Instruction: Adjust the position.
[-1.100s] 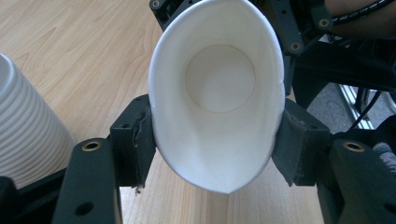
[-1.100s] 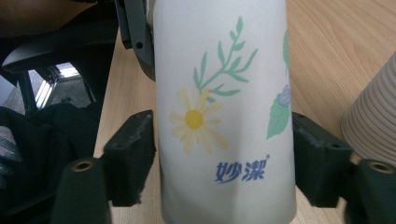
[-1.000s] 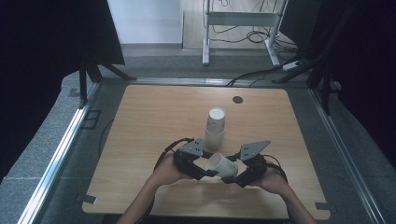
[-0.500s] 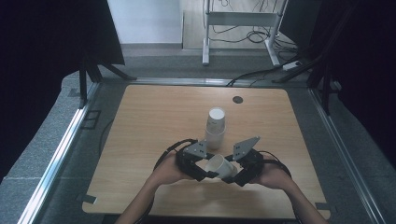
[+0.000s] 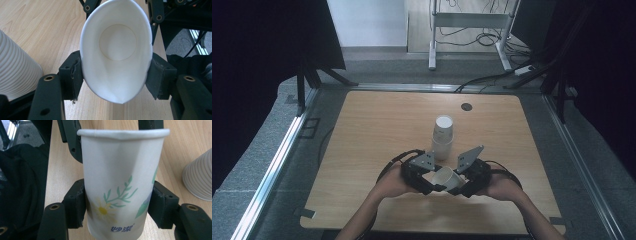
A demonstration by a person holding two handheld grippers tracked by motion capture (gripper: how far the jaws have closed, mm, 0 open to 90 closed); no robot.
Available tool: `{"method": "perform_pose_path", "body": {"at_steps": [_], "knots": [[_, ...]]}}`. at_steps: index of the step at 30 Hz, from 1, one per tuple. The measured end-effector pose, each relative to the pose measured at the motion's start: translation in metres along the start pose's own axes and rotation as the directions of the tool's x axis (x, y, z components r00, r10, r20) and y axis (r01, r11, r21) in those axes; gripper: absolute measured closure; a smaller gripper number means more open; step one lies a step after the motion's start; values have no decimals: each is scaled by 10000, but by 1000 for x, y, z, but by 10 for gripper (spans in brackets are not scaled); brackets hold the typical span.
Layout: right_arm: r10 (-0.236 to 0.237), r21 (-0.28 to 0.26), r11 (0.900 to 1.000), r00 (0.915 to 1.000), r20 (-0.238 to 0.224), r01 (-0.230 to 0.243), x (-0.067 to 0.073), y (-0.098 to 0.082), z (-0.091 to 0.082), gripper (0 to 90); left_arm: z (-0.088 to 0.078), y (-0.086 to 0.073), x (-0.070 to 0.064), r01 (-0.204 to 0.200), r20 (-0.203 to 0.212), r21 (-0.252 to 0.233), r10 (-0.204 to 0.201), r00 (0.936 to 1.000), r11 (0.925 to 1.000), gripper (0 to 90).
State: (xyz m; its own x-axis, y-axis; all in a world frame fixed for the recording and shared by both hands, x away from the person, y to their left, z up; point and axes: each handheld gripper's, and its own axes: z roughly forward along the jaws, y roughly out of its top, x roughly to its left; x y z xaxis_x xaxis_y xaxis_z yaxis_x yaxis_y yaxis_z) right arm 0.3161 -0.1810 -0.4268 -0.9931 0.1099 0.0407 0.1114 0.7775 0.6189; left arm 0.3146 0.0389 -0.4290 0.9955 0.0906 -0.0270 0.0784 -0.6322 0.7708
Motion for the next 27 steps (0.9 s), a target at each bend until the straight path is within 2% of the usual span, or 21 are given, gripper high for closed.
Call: {"method": "perform_pose_path", "body": {"at_steps": [5, 8, 10, 14, 18, 22, 27], "knots": [[145, -716, 9973, 9998, 126, -136, 1, -4, -4, 376, -4, -1, 3, 289, -14, -471, -290, 9996, 9985, 286], [273, -1380, 9901, 9996, 69, -261, 0, -8, -7, 376, -7, -3, 4, 506, 87, -901, -501, 9987, 9946, 257], [383, -1791, 9832, 9992, 88, -361, 0, -12, -9, 375, -9, -3, 4, 694, 202, -1246, -674, 9975, 9898, 248], [575, -2671, 9621, 9983, 12, -551, 1, -20, -6, 375, -12, -3, 5, 798, 262, -1572, -766, 9967, 9843, 236], [682, -3257, 9432, 9977, -23, -653, 3, -24, 0, 374, -13, -1, 4, 818, 292, -1747, -779, 9965, 9812, 236], [765, -3735, 9247, 9970, -71, -736, 4, -27, 5, 374, -13, 1, 4, 750, 296, -1754, -708, 9970, 9816, 240], [803, -3930, 9161, 9967, -144, -795, 5, -28, 9, 373, -12, 2, 4, 750, 270, -1791, -713, 9971, 9810, 271]]}}
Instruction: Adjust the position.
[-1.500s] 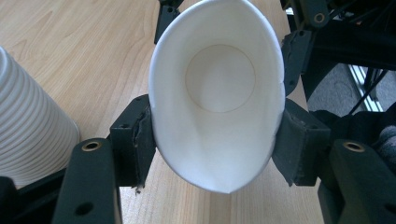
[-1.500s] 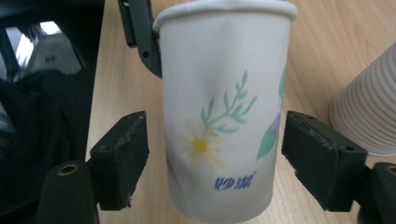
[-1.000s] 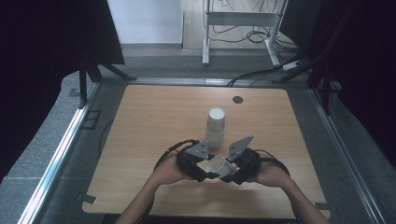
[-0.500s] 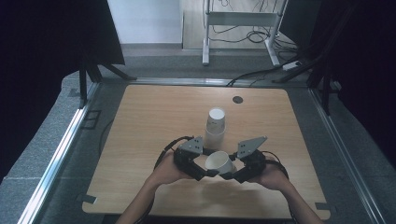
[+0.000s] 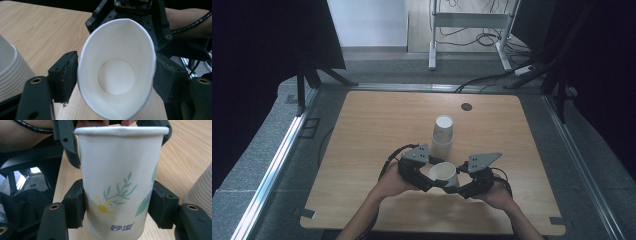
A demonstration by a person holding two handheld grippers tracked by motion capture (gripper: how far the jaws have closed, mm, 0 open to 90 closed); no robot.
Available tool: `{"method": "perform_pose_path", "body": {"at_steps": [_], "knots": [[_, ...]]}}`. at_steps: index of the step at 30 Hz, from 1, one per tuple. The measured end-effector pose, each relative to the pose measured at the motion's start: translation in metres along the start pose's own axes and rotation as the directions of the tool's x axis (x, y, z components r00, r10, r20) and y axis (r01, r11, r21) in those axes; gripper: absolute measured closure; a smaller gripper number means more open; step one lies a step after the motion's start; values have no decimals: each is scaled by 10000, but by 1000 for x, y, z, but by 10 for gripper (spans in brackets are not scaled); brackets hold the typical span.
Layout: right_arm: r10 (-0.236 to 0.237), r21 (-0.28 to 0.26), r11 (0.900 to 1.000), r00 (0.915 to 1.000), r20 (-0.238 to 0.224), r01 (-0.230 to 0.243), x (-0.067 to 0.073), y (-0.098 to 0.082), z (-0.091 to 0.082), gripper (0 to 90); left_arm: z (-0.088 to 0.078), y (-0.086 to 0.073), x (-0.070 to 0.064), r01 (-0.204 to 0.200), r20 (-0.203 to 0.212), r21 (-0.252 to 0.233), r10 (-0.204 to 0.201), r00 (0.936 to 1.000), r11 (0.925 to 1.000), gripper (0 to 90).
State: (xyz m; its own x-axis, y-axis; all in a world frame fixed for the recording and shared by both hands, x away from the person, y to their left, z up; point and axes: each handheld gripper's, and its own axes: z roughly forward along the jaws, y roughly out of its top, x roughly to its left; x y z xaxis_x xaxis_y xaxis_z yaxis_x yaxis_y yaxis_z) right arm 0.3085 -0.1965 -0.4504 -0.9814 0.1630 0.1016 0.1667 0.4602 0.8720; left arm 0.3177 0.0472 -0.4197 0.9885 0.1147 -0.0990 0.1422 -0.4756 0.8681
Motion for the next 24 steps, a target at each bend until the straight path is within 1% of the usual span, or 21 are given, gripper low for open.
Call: {"method": "perform_pose_path", "body": {"at_steps": [2, 8, 13, 14, 18, 19, 24], "knots": [[21, -57, 10000, 10000, 6, -21, 0, 0, 1, 374, 1, 0, 0, -70, 41, -7, 70, 10000, 10000, 296], [30, -90, 10000, 10000, -10, -30, 0, -1, 1, 374, 0, 1, -1, -122, 1, 25, 122, 9999, 9999, 327], [-100, -14, 9999, 9999, 53, 100, 0, 0, 2, 359, 0, 2, -2, -223, -35, 121, 223, 9997, 9997, 340], [-72, -9, 10000, 10000, 43, 72, 0, 0, 2, 349, 0, 2, -2, -243, -58, 147, 244, 9997, 9996, 341], [27, 104, 9999, 9999, 107, -28, 0, 0, 3, 237, -2, 4, -2, -317, -233, 419, 327, 9992, 9986, 343], [47, 164, 9999, 9998, 205, -50, 0, 0, 3, 205, -2, 4, -2, -318, -267, 462, 331, 9991, 9984, 342], [89, 332, 9994, 9988, 491, -106, -1, -4, -1, 181, -7, 5, 0, -291, -613, 932, 349, 9975, 9952, 342]]}}
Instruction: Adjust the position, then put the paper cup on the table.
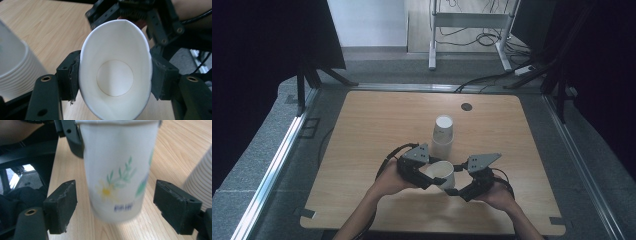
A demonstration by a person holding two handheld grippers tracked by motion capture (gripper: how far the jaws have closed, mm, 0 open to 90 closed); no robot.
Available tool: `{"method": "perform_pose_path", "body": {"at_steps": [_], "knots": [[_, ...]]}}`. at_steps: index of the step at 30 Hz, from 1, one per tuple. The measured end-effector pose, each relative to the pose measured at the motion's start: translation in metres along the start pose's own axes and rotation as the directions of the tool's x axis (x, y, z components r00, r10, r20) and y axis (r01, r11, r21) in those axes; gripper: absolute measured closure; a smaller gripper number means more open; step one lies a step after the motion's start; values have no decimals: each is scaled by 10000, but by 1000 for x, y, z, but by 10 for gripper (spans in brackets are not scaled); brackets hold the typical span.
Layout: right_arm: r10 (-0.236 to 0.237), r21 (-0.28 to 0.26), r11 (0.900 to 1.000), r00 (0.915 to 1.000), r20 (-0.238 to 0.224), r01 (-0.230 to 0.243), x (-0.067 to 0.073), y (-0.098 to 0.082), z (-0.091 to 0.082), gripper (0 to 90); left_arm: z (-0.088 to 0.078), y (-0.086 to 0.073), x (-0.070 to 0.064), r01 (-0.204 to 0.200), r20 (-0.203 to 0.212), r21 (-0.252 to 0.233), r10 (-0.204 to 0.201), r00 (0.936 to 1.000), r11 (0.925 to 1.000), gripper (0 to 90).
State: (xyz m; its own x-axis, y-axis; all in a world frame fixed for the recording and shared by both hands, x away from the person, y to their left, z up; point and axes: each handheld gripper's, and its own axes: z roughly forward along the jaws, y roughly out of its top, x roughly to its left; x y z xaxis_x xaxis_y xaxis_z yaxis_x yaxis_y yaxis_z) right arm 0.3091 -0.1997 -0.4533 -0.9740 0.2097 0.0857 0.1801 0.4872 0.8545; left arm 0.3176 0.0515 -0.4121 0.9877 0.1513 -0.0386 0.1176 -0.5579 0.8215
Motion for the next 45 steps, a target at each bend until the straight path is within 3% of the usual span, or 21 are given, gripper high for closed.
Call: {"method": "perform_pose_path", "body": {"at_steps": [8, 12, 22, 33, 38, 45], "knots": [[650, 170, 9976, 9939, 887, -668, -5, -11, -11, 145, -9, -4, 5, 246, -839, 768, -181, 9963, 9967, 342], [882, 362, 9948, 9837, 1564, -950, -7, -18, -15, 136, -14, -6, 7, 356, -1265, 1110, -214, 9917, 9932, 342], [983, 949, 9873, 9597, 2632, -1271, -8, -31, -21, 126, -25, -11, 14, 713, -2066, 1644, -363, 9778, 9838, 342], [1256, 952, 9821, 9423, 3102, -1622, -10, -42, -30, 125, -39, -19, 21, 1136, -2624, 1829, -628, 9629, 9765, 342], [1376, 902, 9804, 9370, 3210, -1749, -11, -45, -36, 125, -45, -24, 26, 1397, -2920, 1848, -813, 9529, 9728, 342], [1514, 867, 9777, 9279, 3406, -1913, -12, -53, -42, 125, -49, -32, 32, 1772, -3470, 2009, -991, 9326, 9635, 341]]}}
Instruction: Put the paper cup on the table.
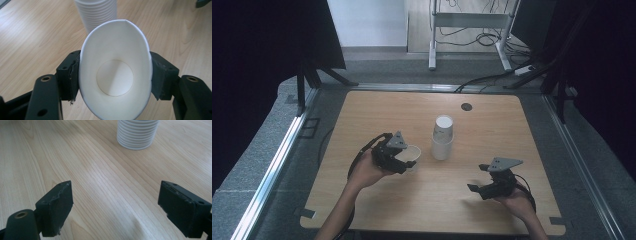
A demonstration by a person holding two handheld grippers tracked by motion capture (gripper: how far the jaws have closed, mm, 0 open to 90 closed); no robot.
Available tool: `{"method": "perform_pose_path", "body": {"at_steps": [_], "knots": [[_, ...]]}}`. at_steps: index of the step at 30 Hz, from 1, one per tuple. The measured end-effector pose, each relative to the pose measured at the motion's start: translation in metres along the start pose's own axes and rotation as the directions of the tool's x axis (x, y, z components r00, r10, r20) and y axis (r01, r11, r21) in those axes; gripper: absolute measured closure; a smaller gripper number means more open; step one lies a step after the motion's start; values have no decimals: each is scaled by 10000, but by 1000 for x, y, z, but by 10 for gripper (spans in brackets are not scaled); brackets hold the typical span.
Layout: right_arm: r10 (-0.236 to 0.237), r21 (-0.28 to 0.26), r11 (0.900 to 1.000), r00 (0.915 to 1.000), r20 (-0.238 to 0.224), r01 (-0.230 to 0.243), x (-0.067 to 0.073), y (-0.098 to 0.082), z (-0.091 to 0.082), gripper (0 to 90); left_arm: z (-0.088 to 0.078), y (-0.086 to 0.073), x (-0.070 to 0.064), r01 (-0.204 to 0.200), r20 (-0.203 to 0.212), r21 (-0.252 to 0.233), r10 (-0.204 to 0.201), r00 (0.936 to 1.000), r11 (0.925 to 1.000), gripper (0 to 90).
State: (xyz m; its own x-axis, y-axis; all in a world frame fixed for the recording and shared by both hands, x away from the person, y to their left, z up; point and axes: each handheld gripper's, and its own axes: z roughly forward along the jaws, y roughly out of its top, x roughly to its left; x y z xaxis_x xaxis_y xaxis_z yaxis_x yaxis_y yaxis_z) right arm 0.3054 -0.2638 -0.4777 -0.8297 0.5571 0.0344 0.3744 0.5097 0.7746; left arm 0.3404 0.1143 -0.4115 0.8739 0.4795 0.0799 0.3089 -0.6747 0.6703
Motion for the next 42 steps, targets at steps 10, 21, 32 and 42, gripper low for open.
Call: {"method": "perform_pose_path", "body": {"at_steps": [10, 21, 32, 42], "knots": [[409, -104, 9991, 9991, 149, -407, -5, -13, -4, 127, 9, -10, 9, 407, -511, 493, -382, 9980, 9980, 339], [550, -131, 9984, 9983, 196, -548, -8, -20, -4, 129, 24, -20, 12, 653, -752, 748, -597, 9954, 9951, 333], [575, -96, 9983, 9982, 166, -573, -9, -22, -2, 130, 33, -25, 13, 759, -842, 835, -689, 9941, 9936, 296], [625, -160, 9979, 9978, 198, -622, -10, -22, -6, 131, 28, -26, 14, 1214, -602, 92, -1206, 9909, 9926, 106]]}}
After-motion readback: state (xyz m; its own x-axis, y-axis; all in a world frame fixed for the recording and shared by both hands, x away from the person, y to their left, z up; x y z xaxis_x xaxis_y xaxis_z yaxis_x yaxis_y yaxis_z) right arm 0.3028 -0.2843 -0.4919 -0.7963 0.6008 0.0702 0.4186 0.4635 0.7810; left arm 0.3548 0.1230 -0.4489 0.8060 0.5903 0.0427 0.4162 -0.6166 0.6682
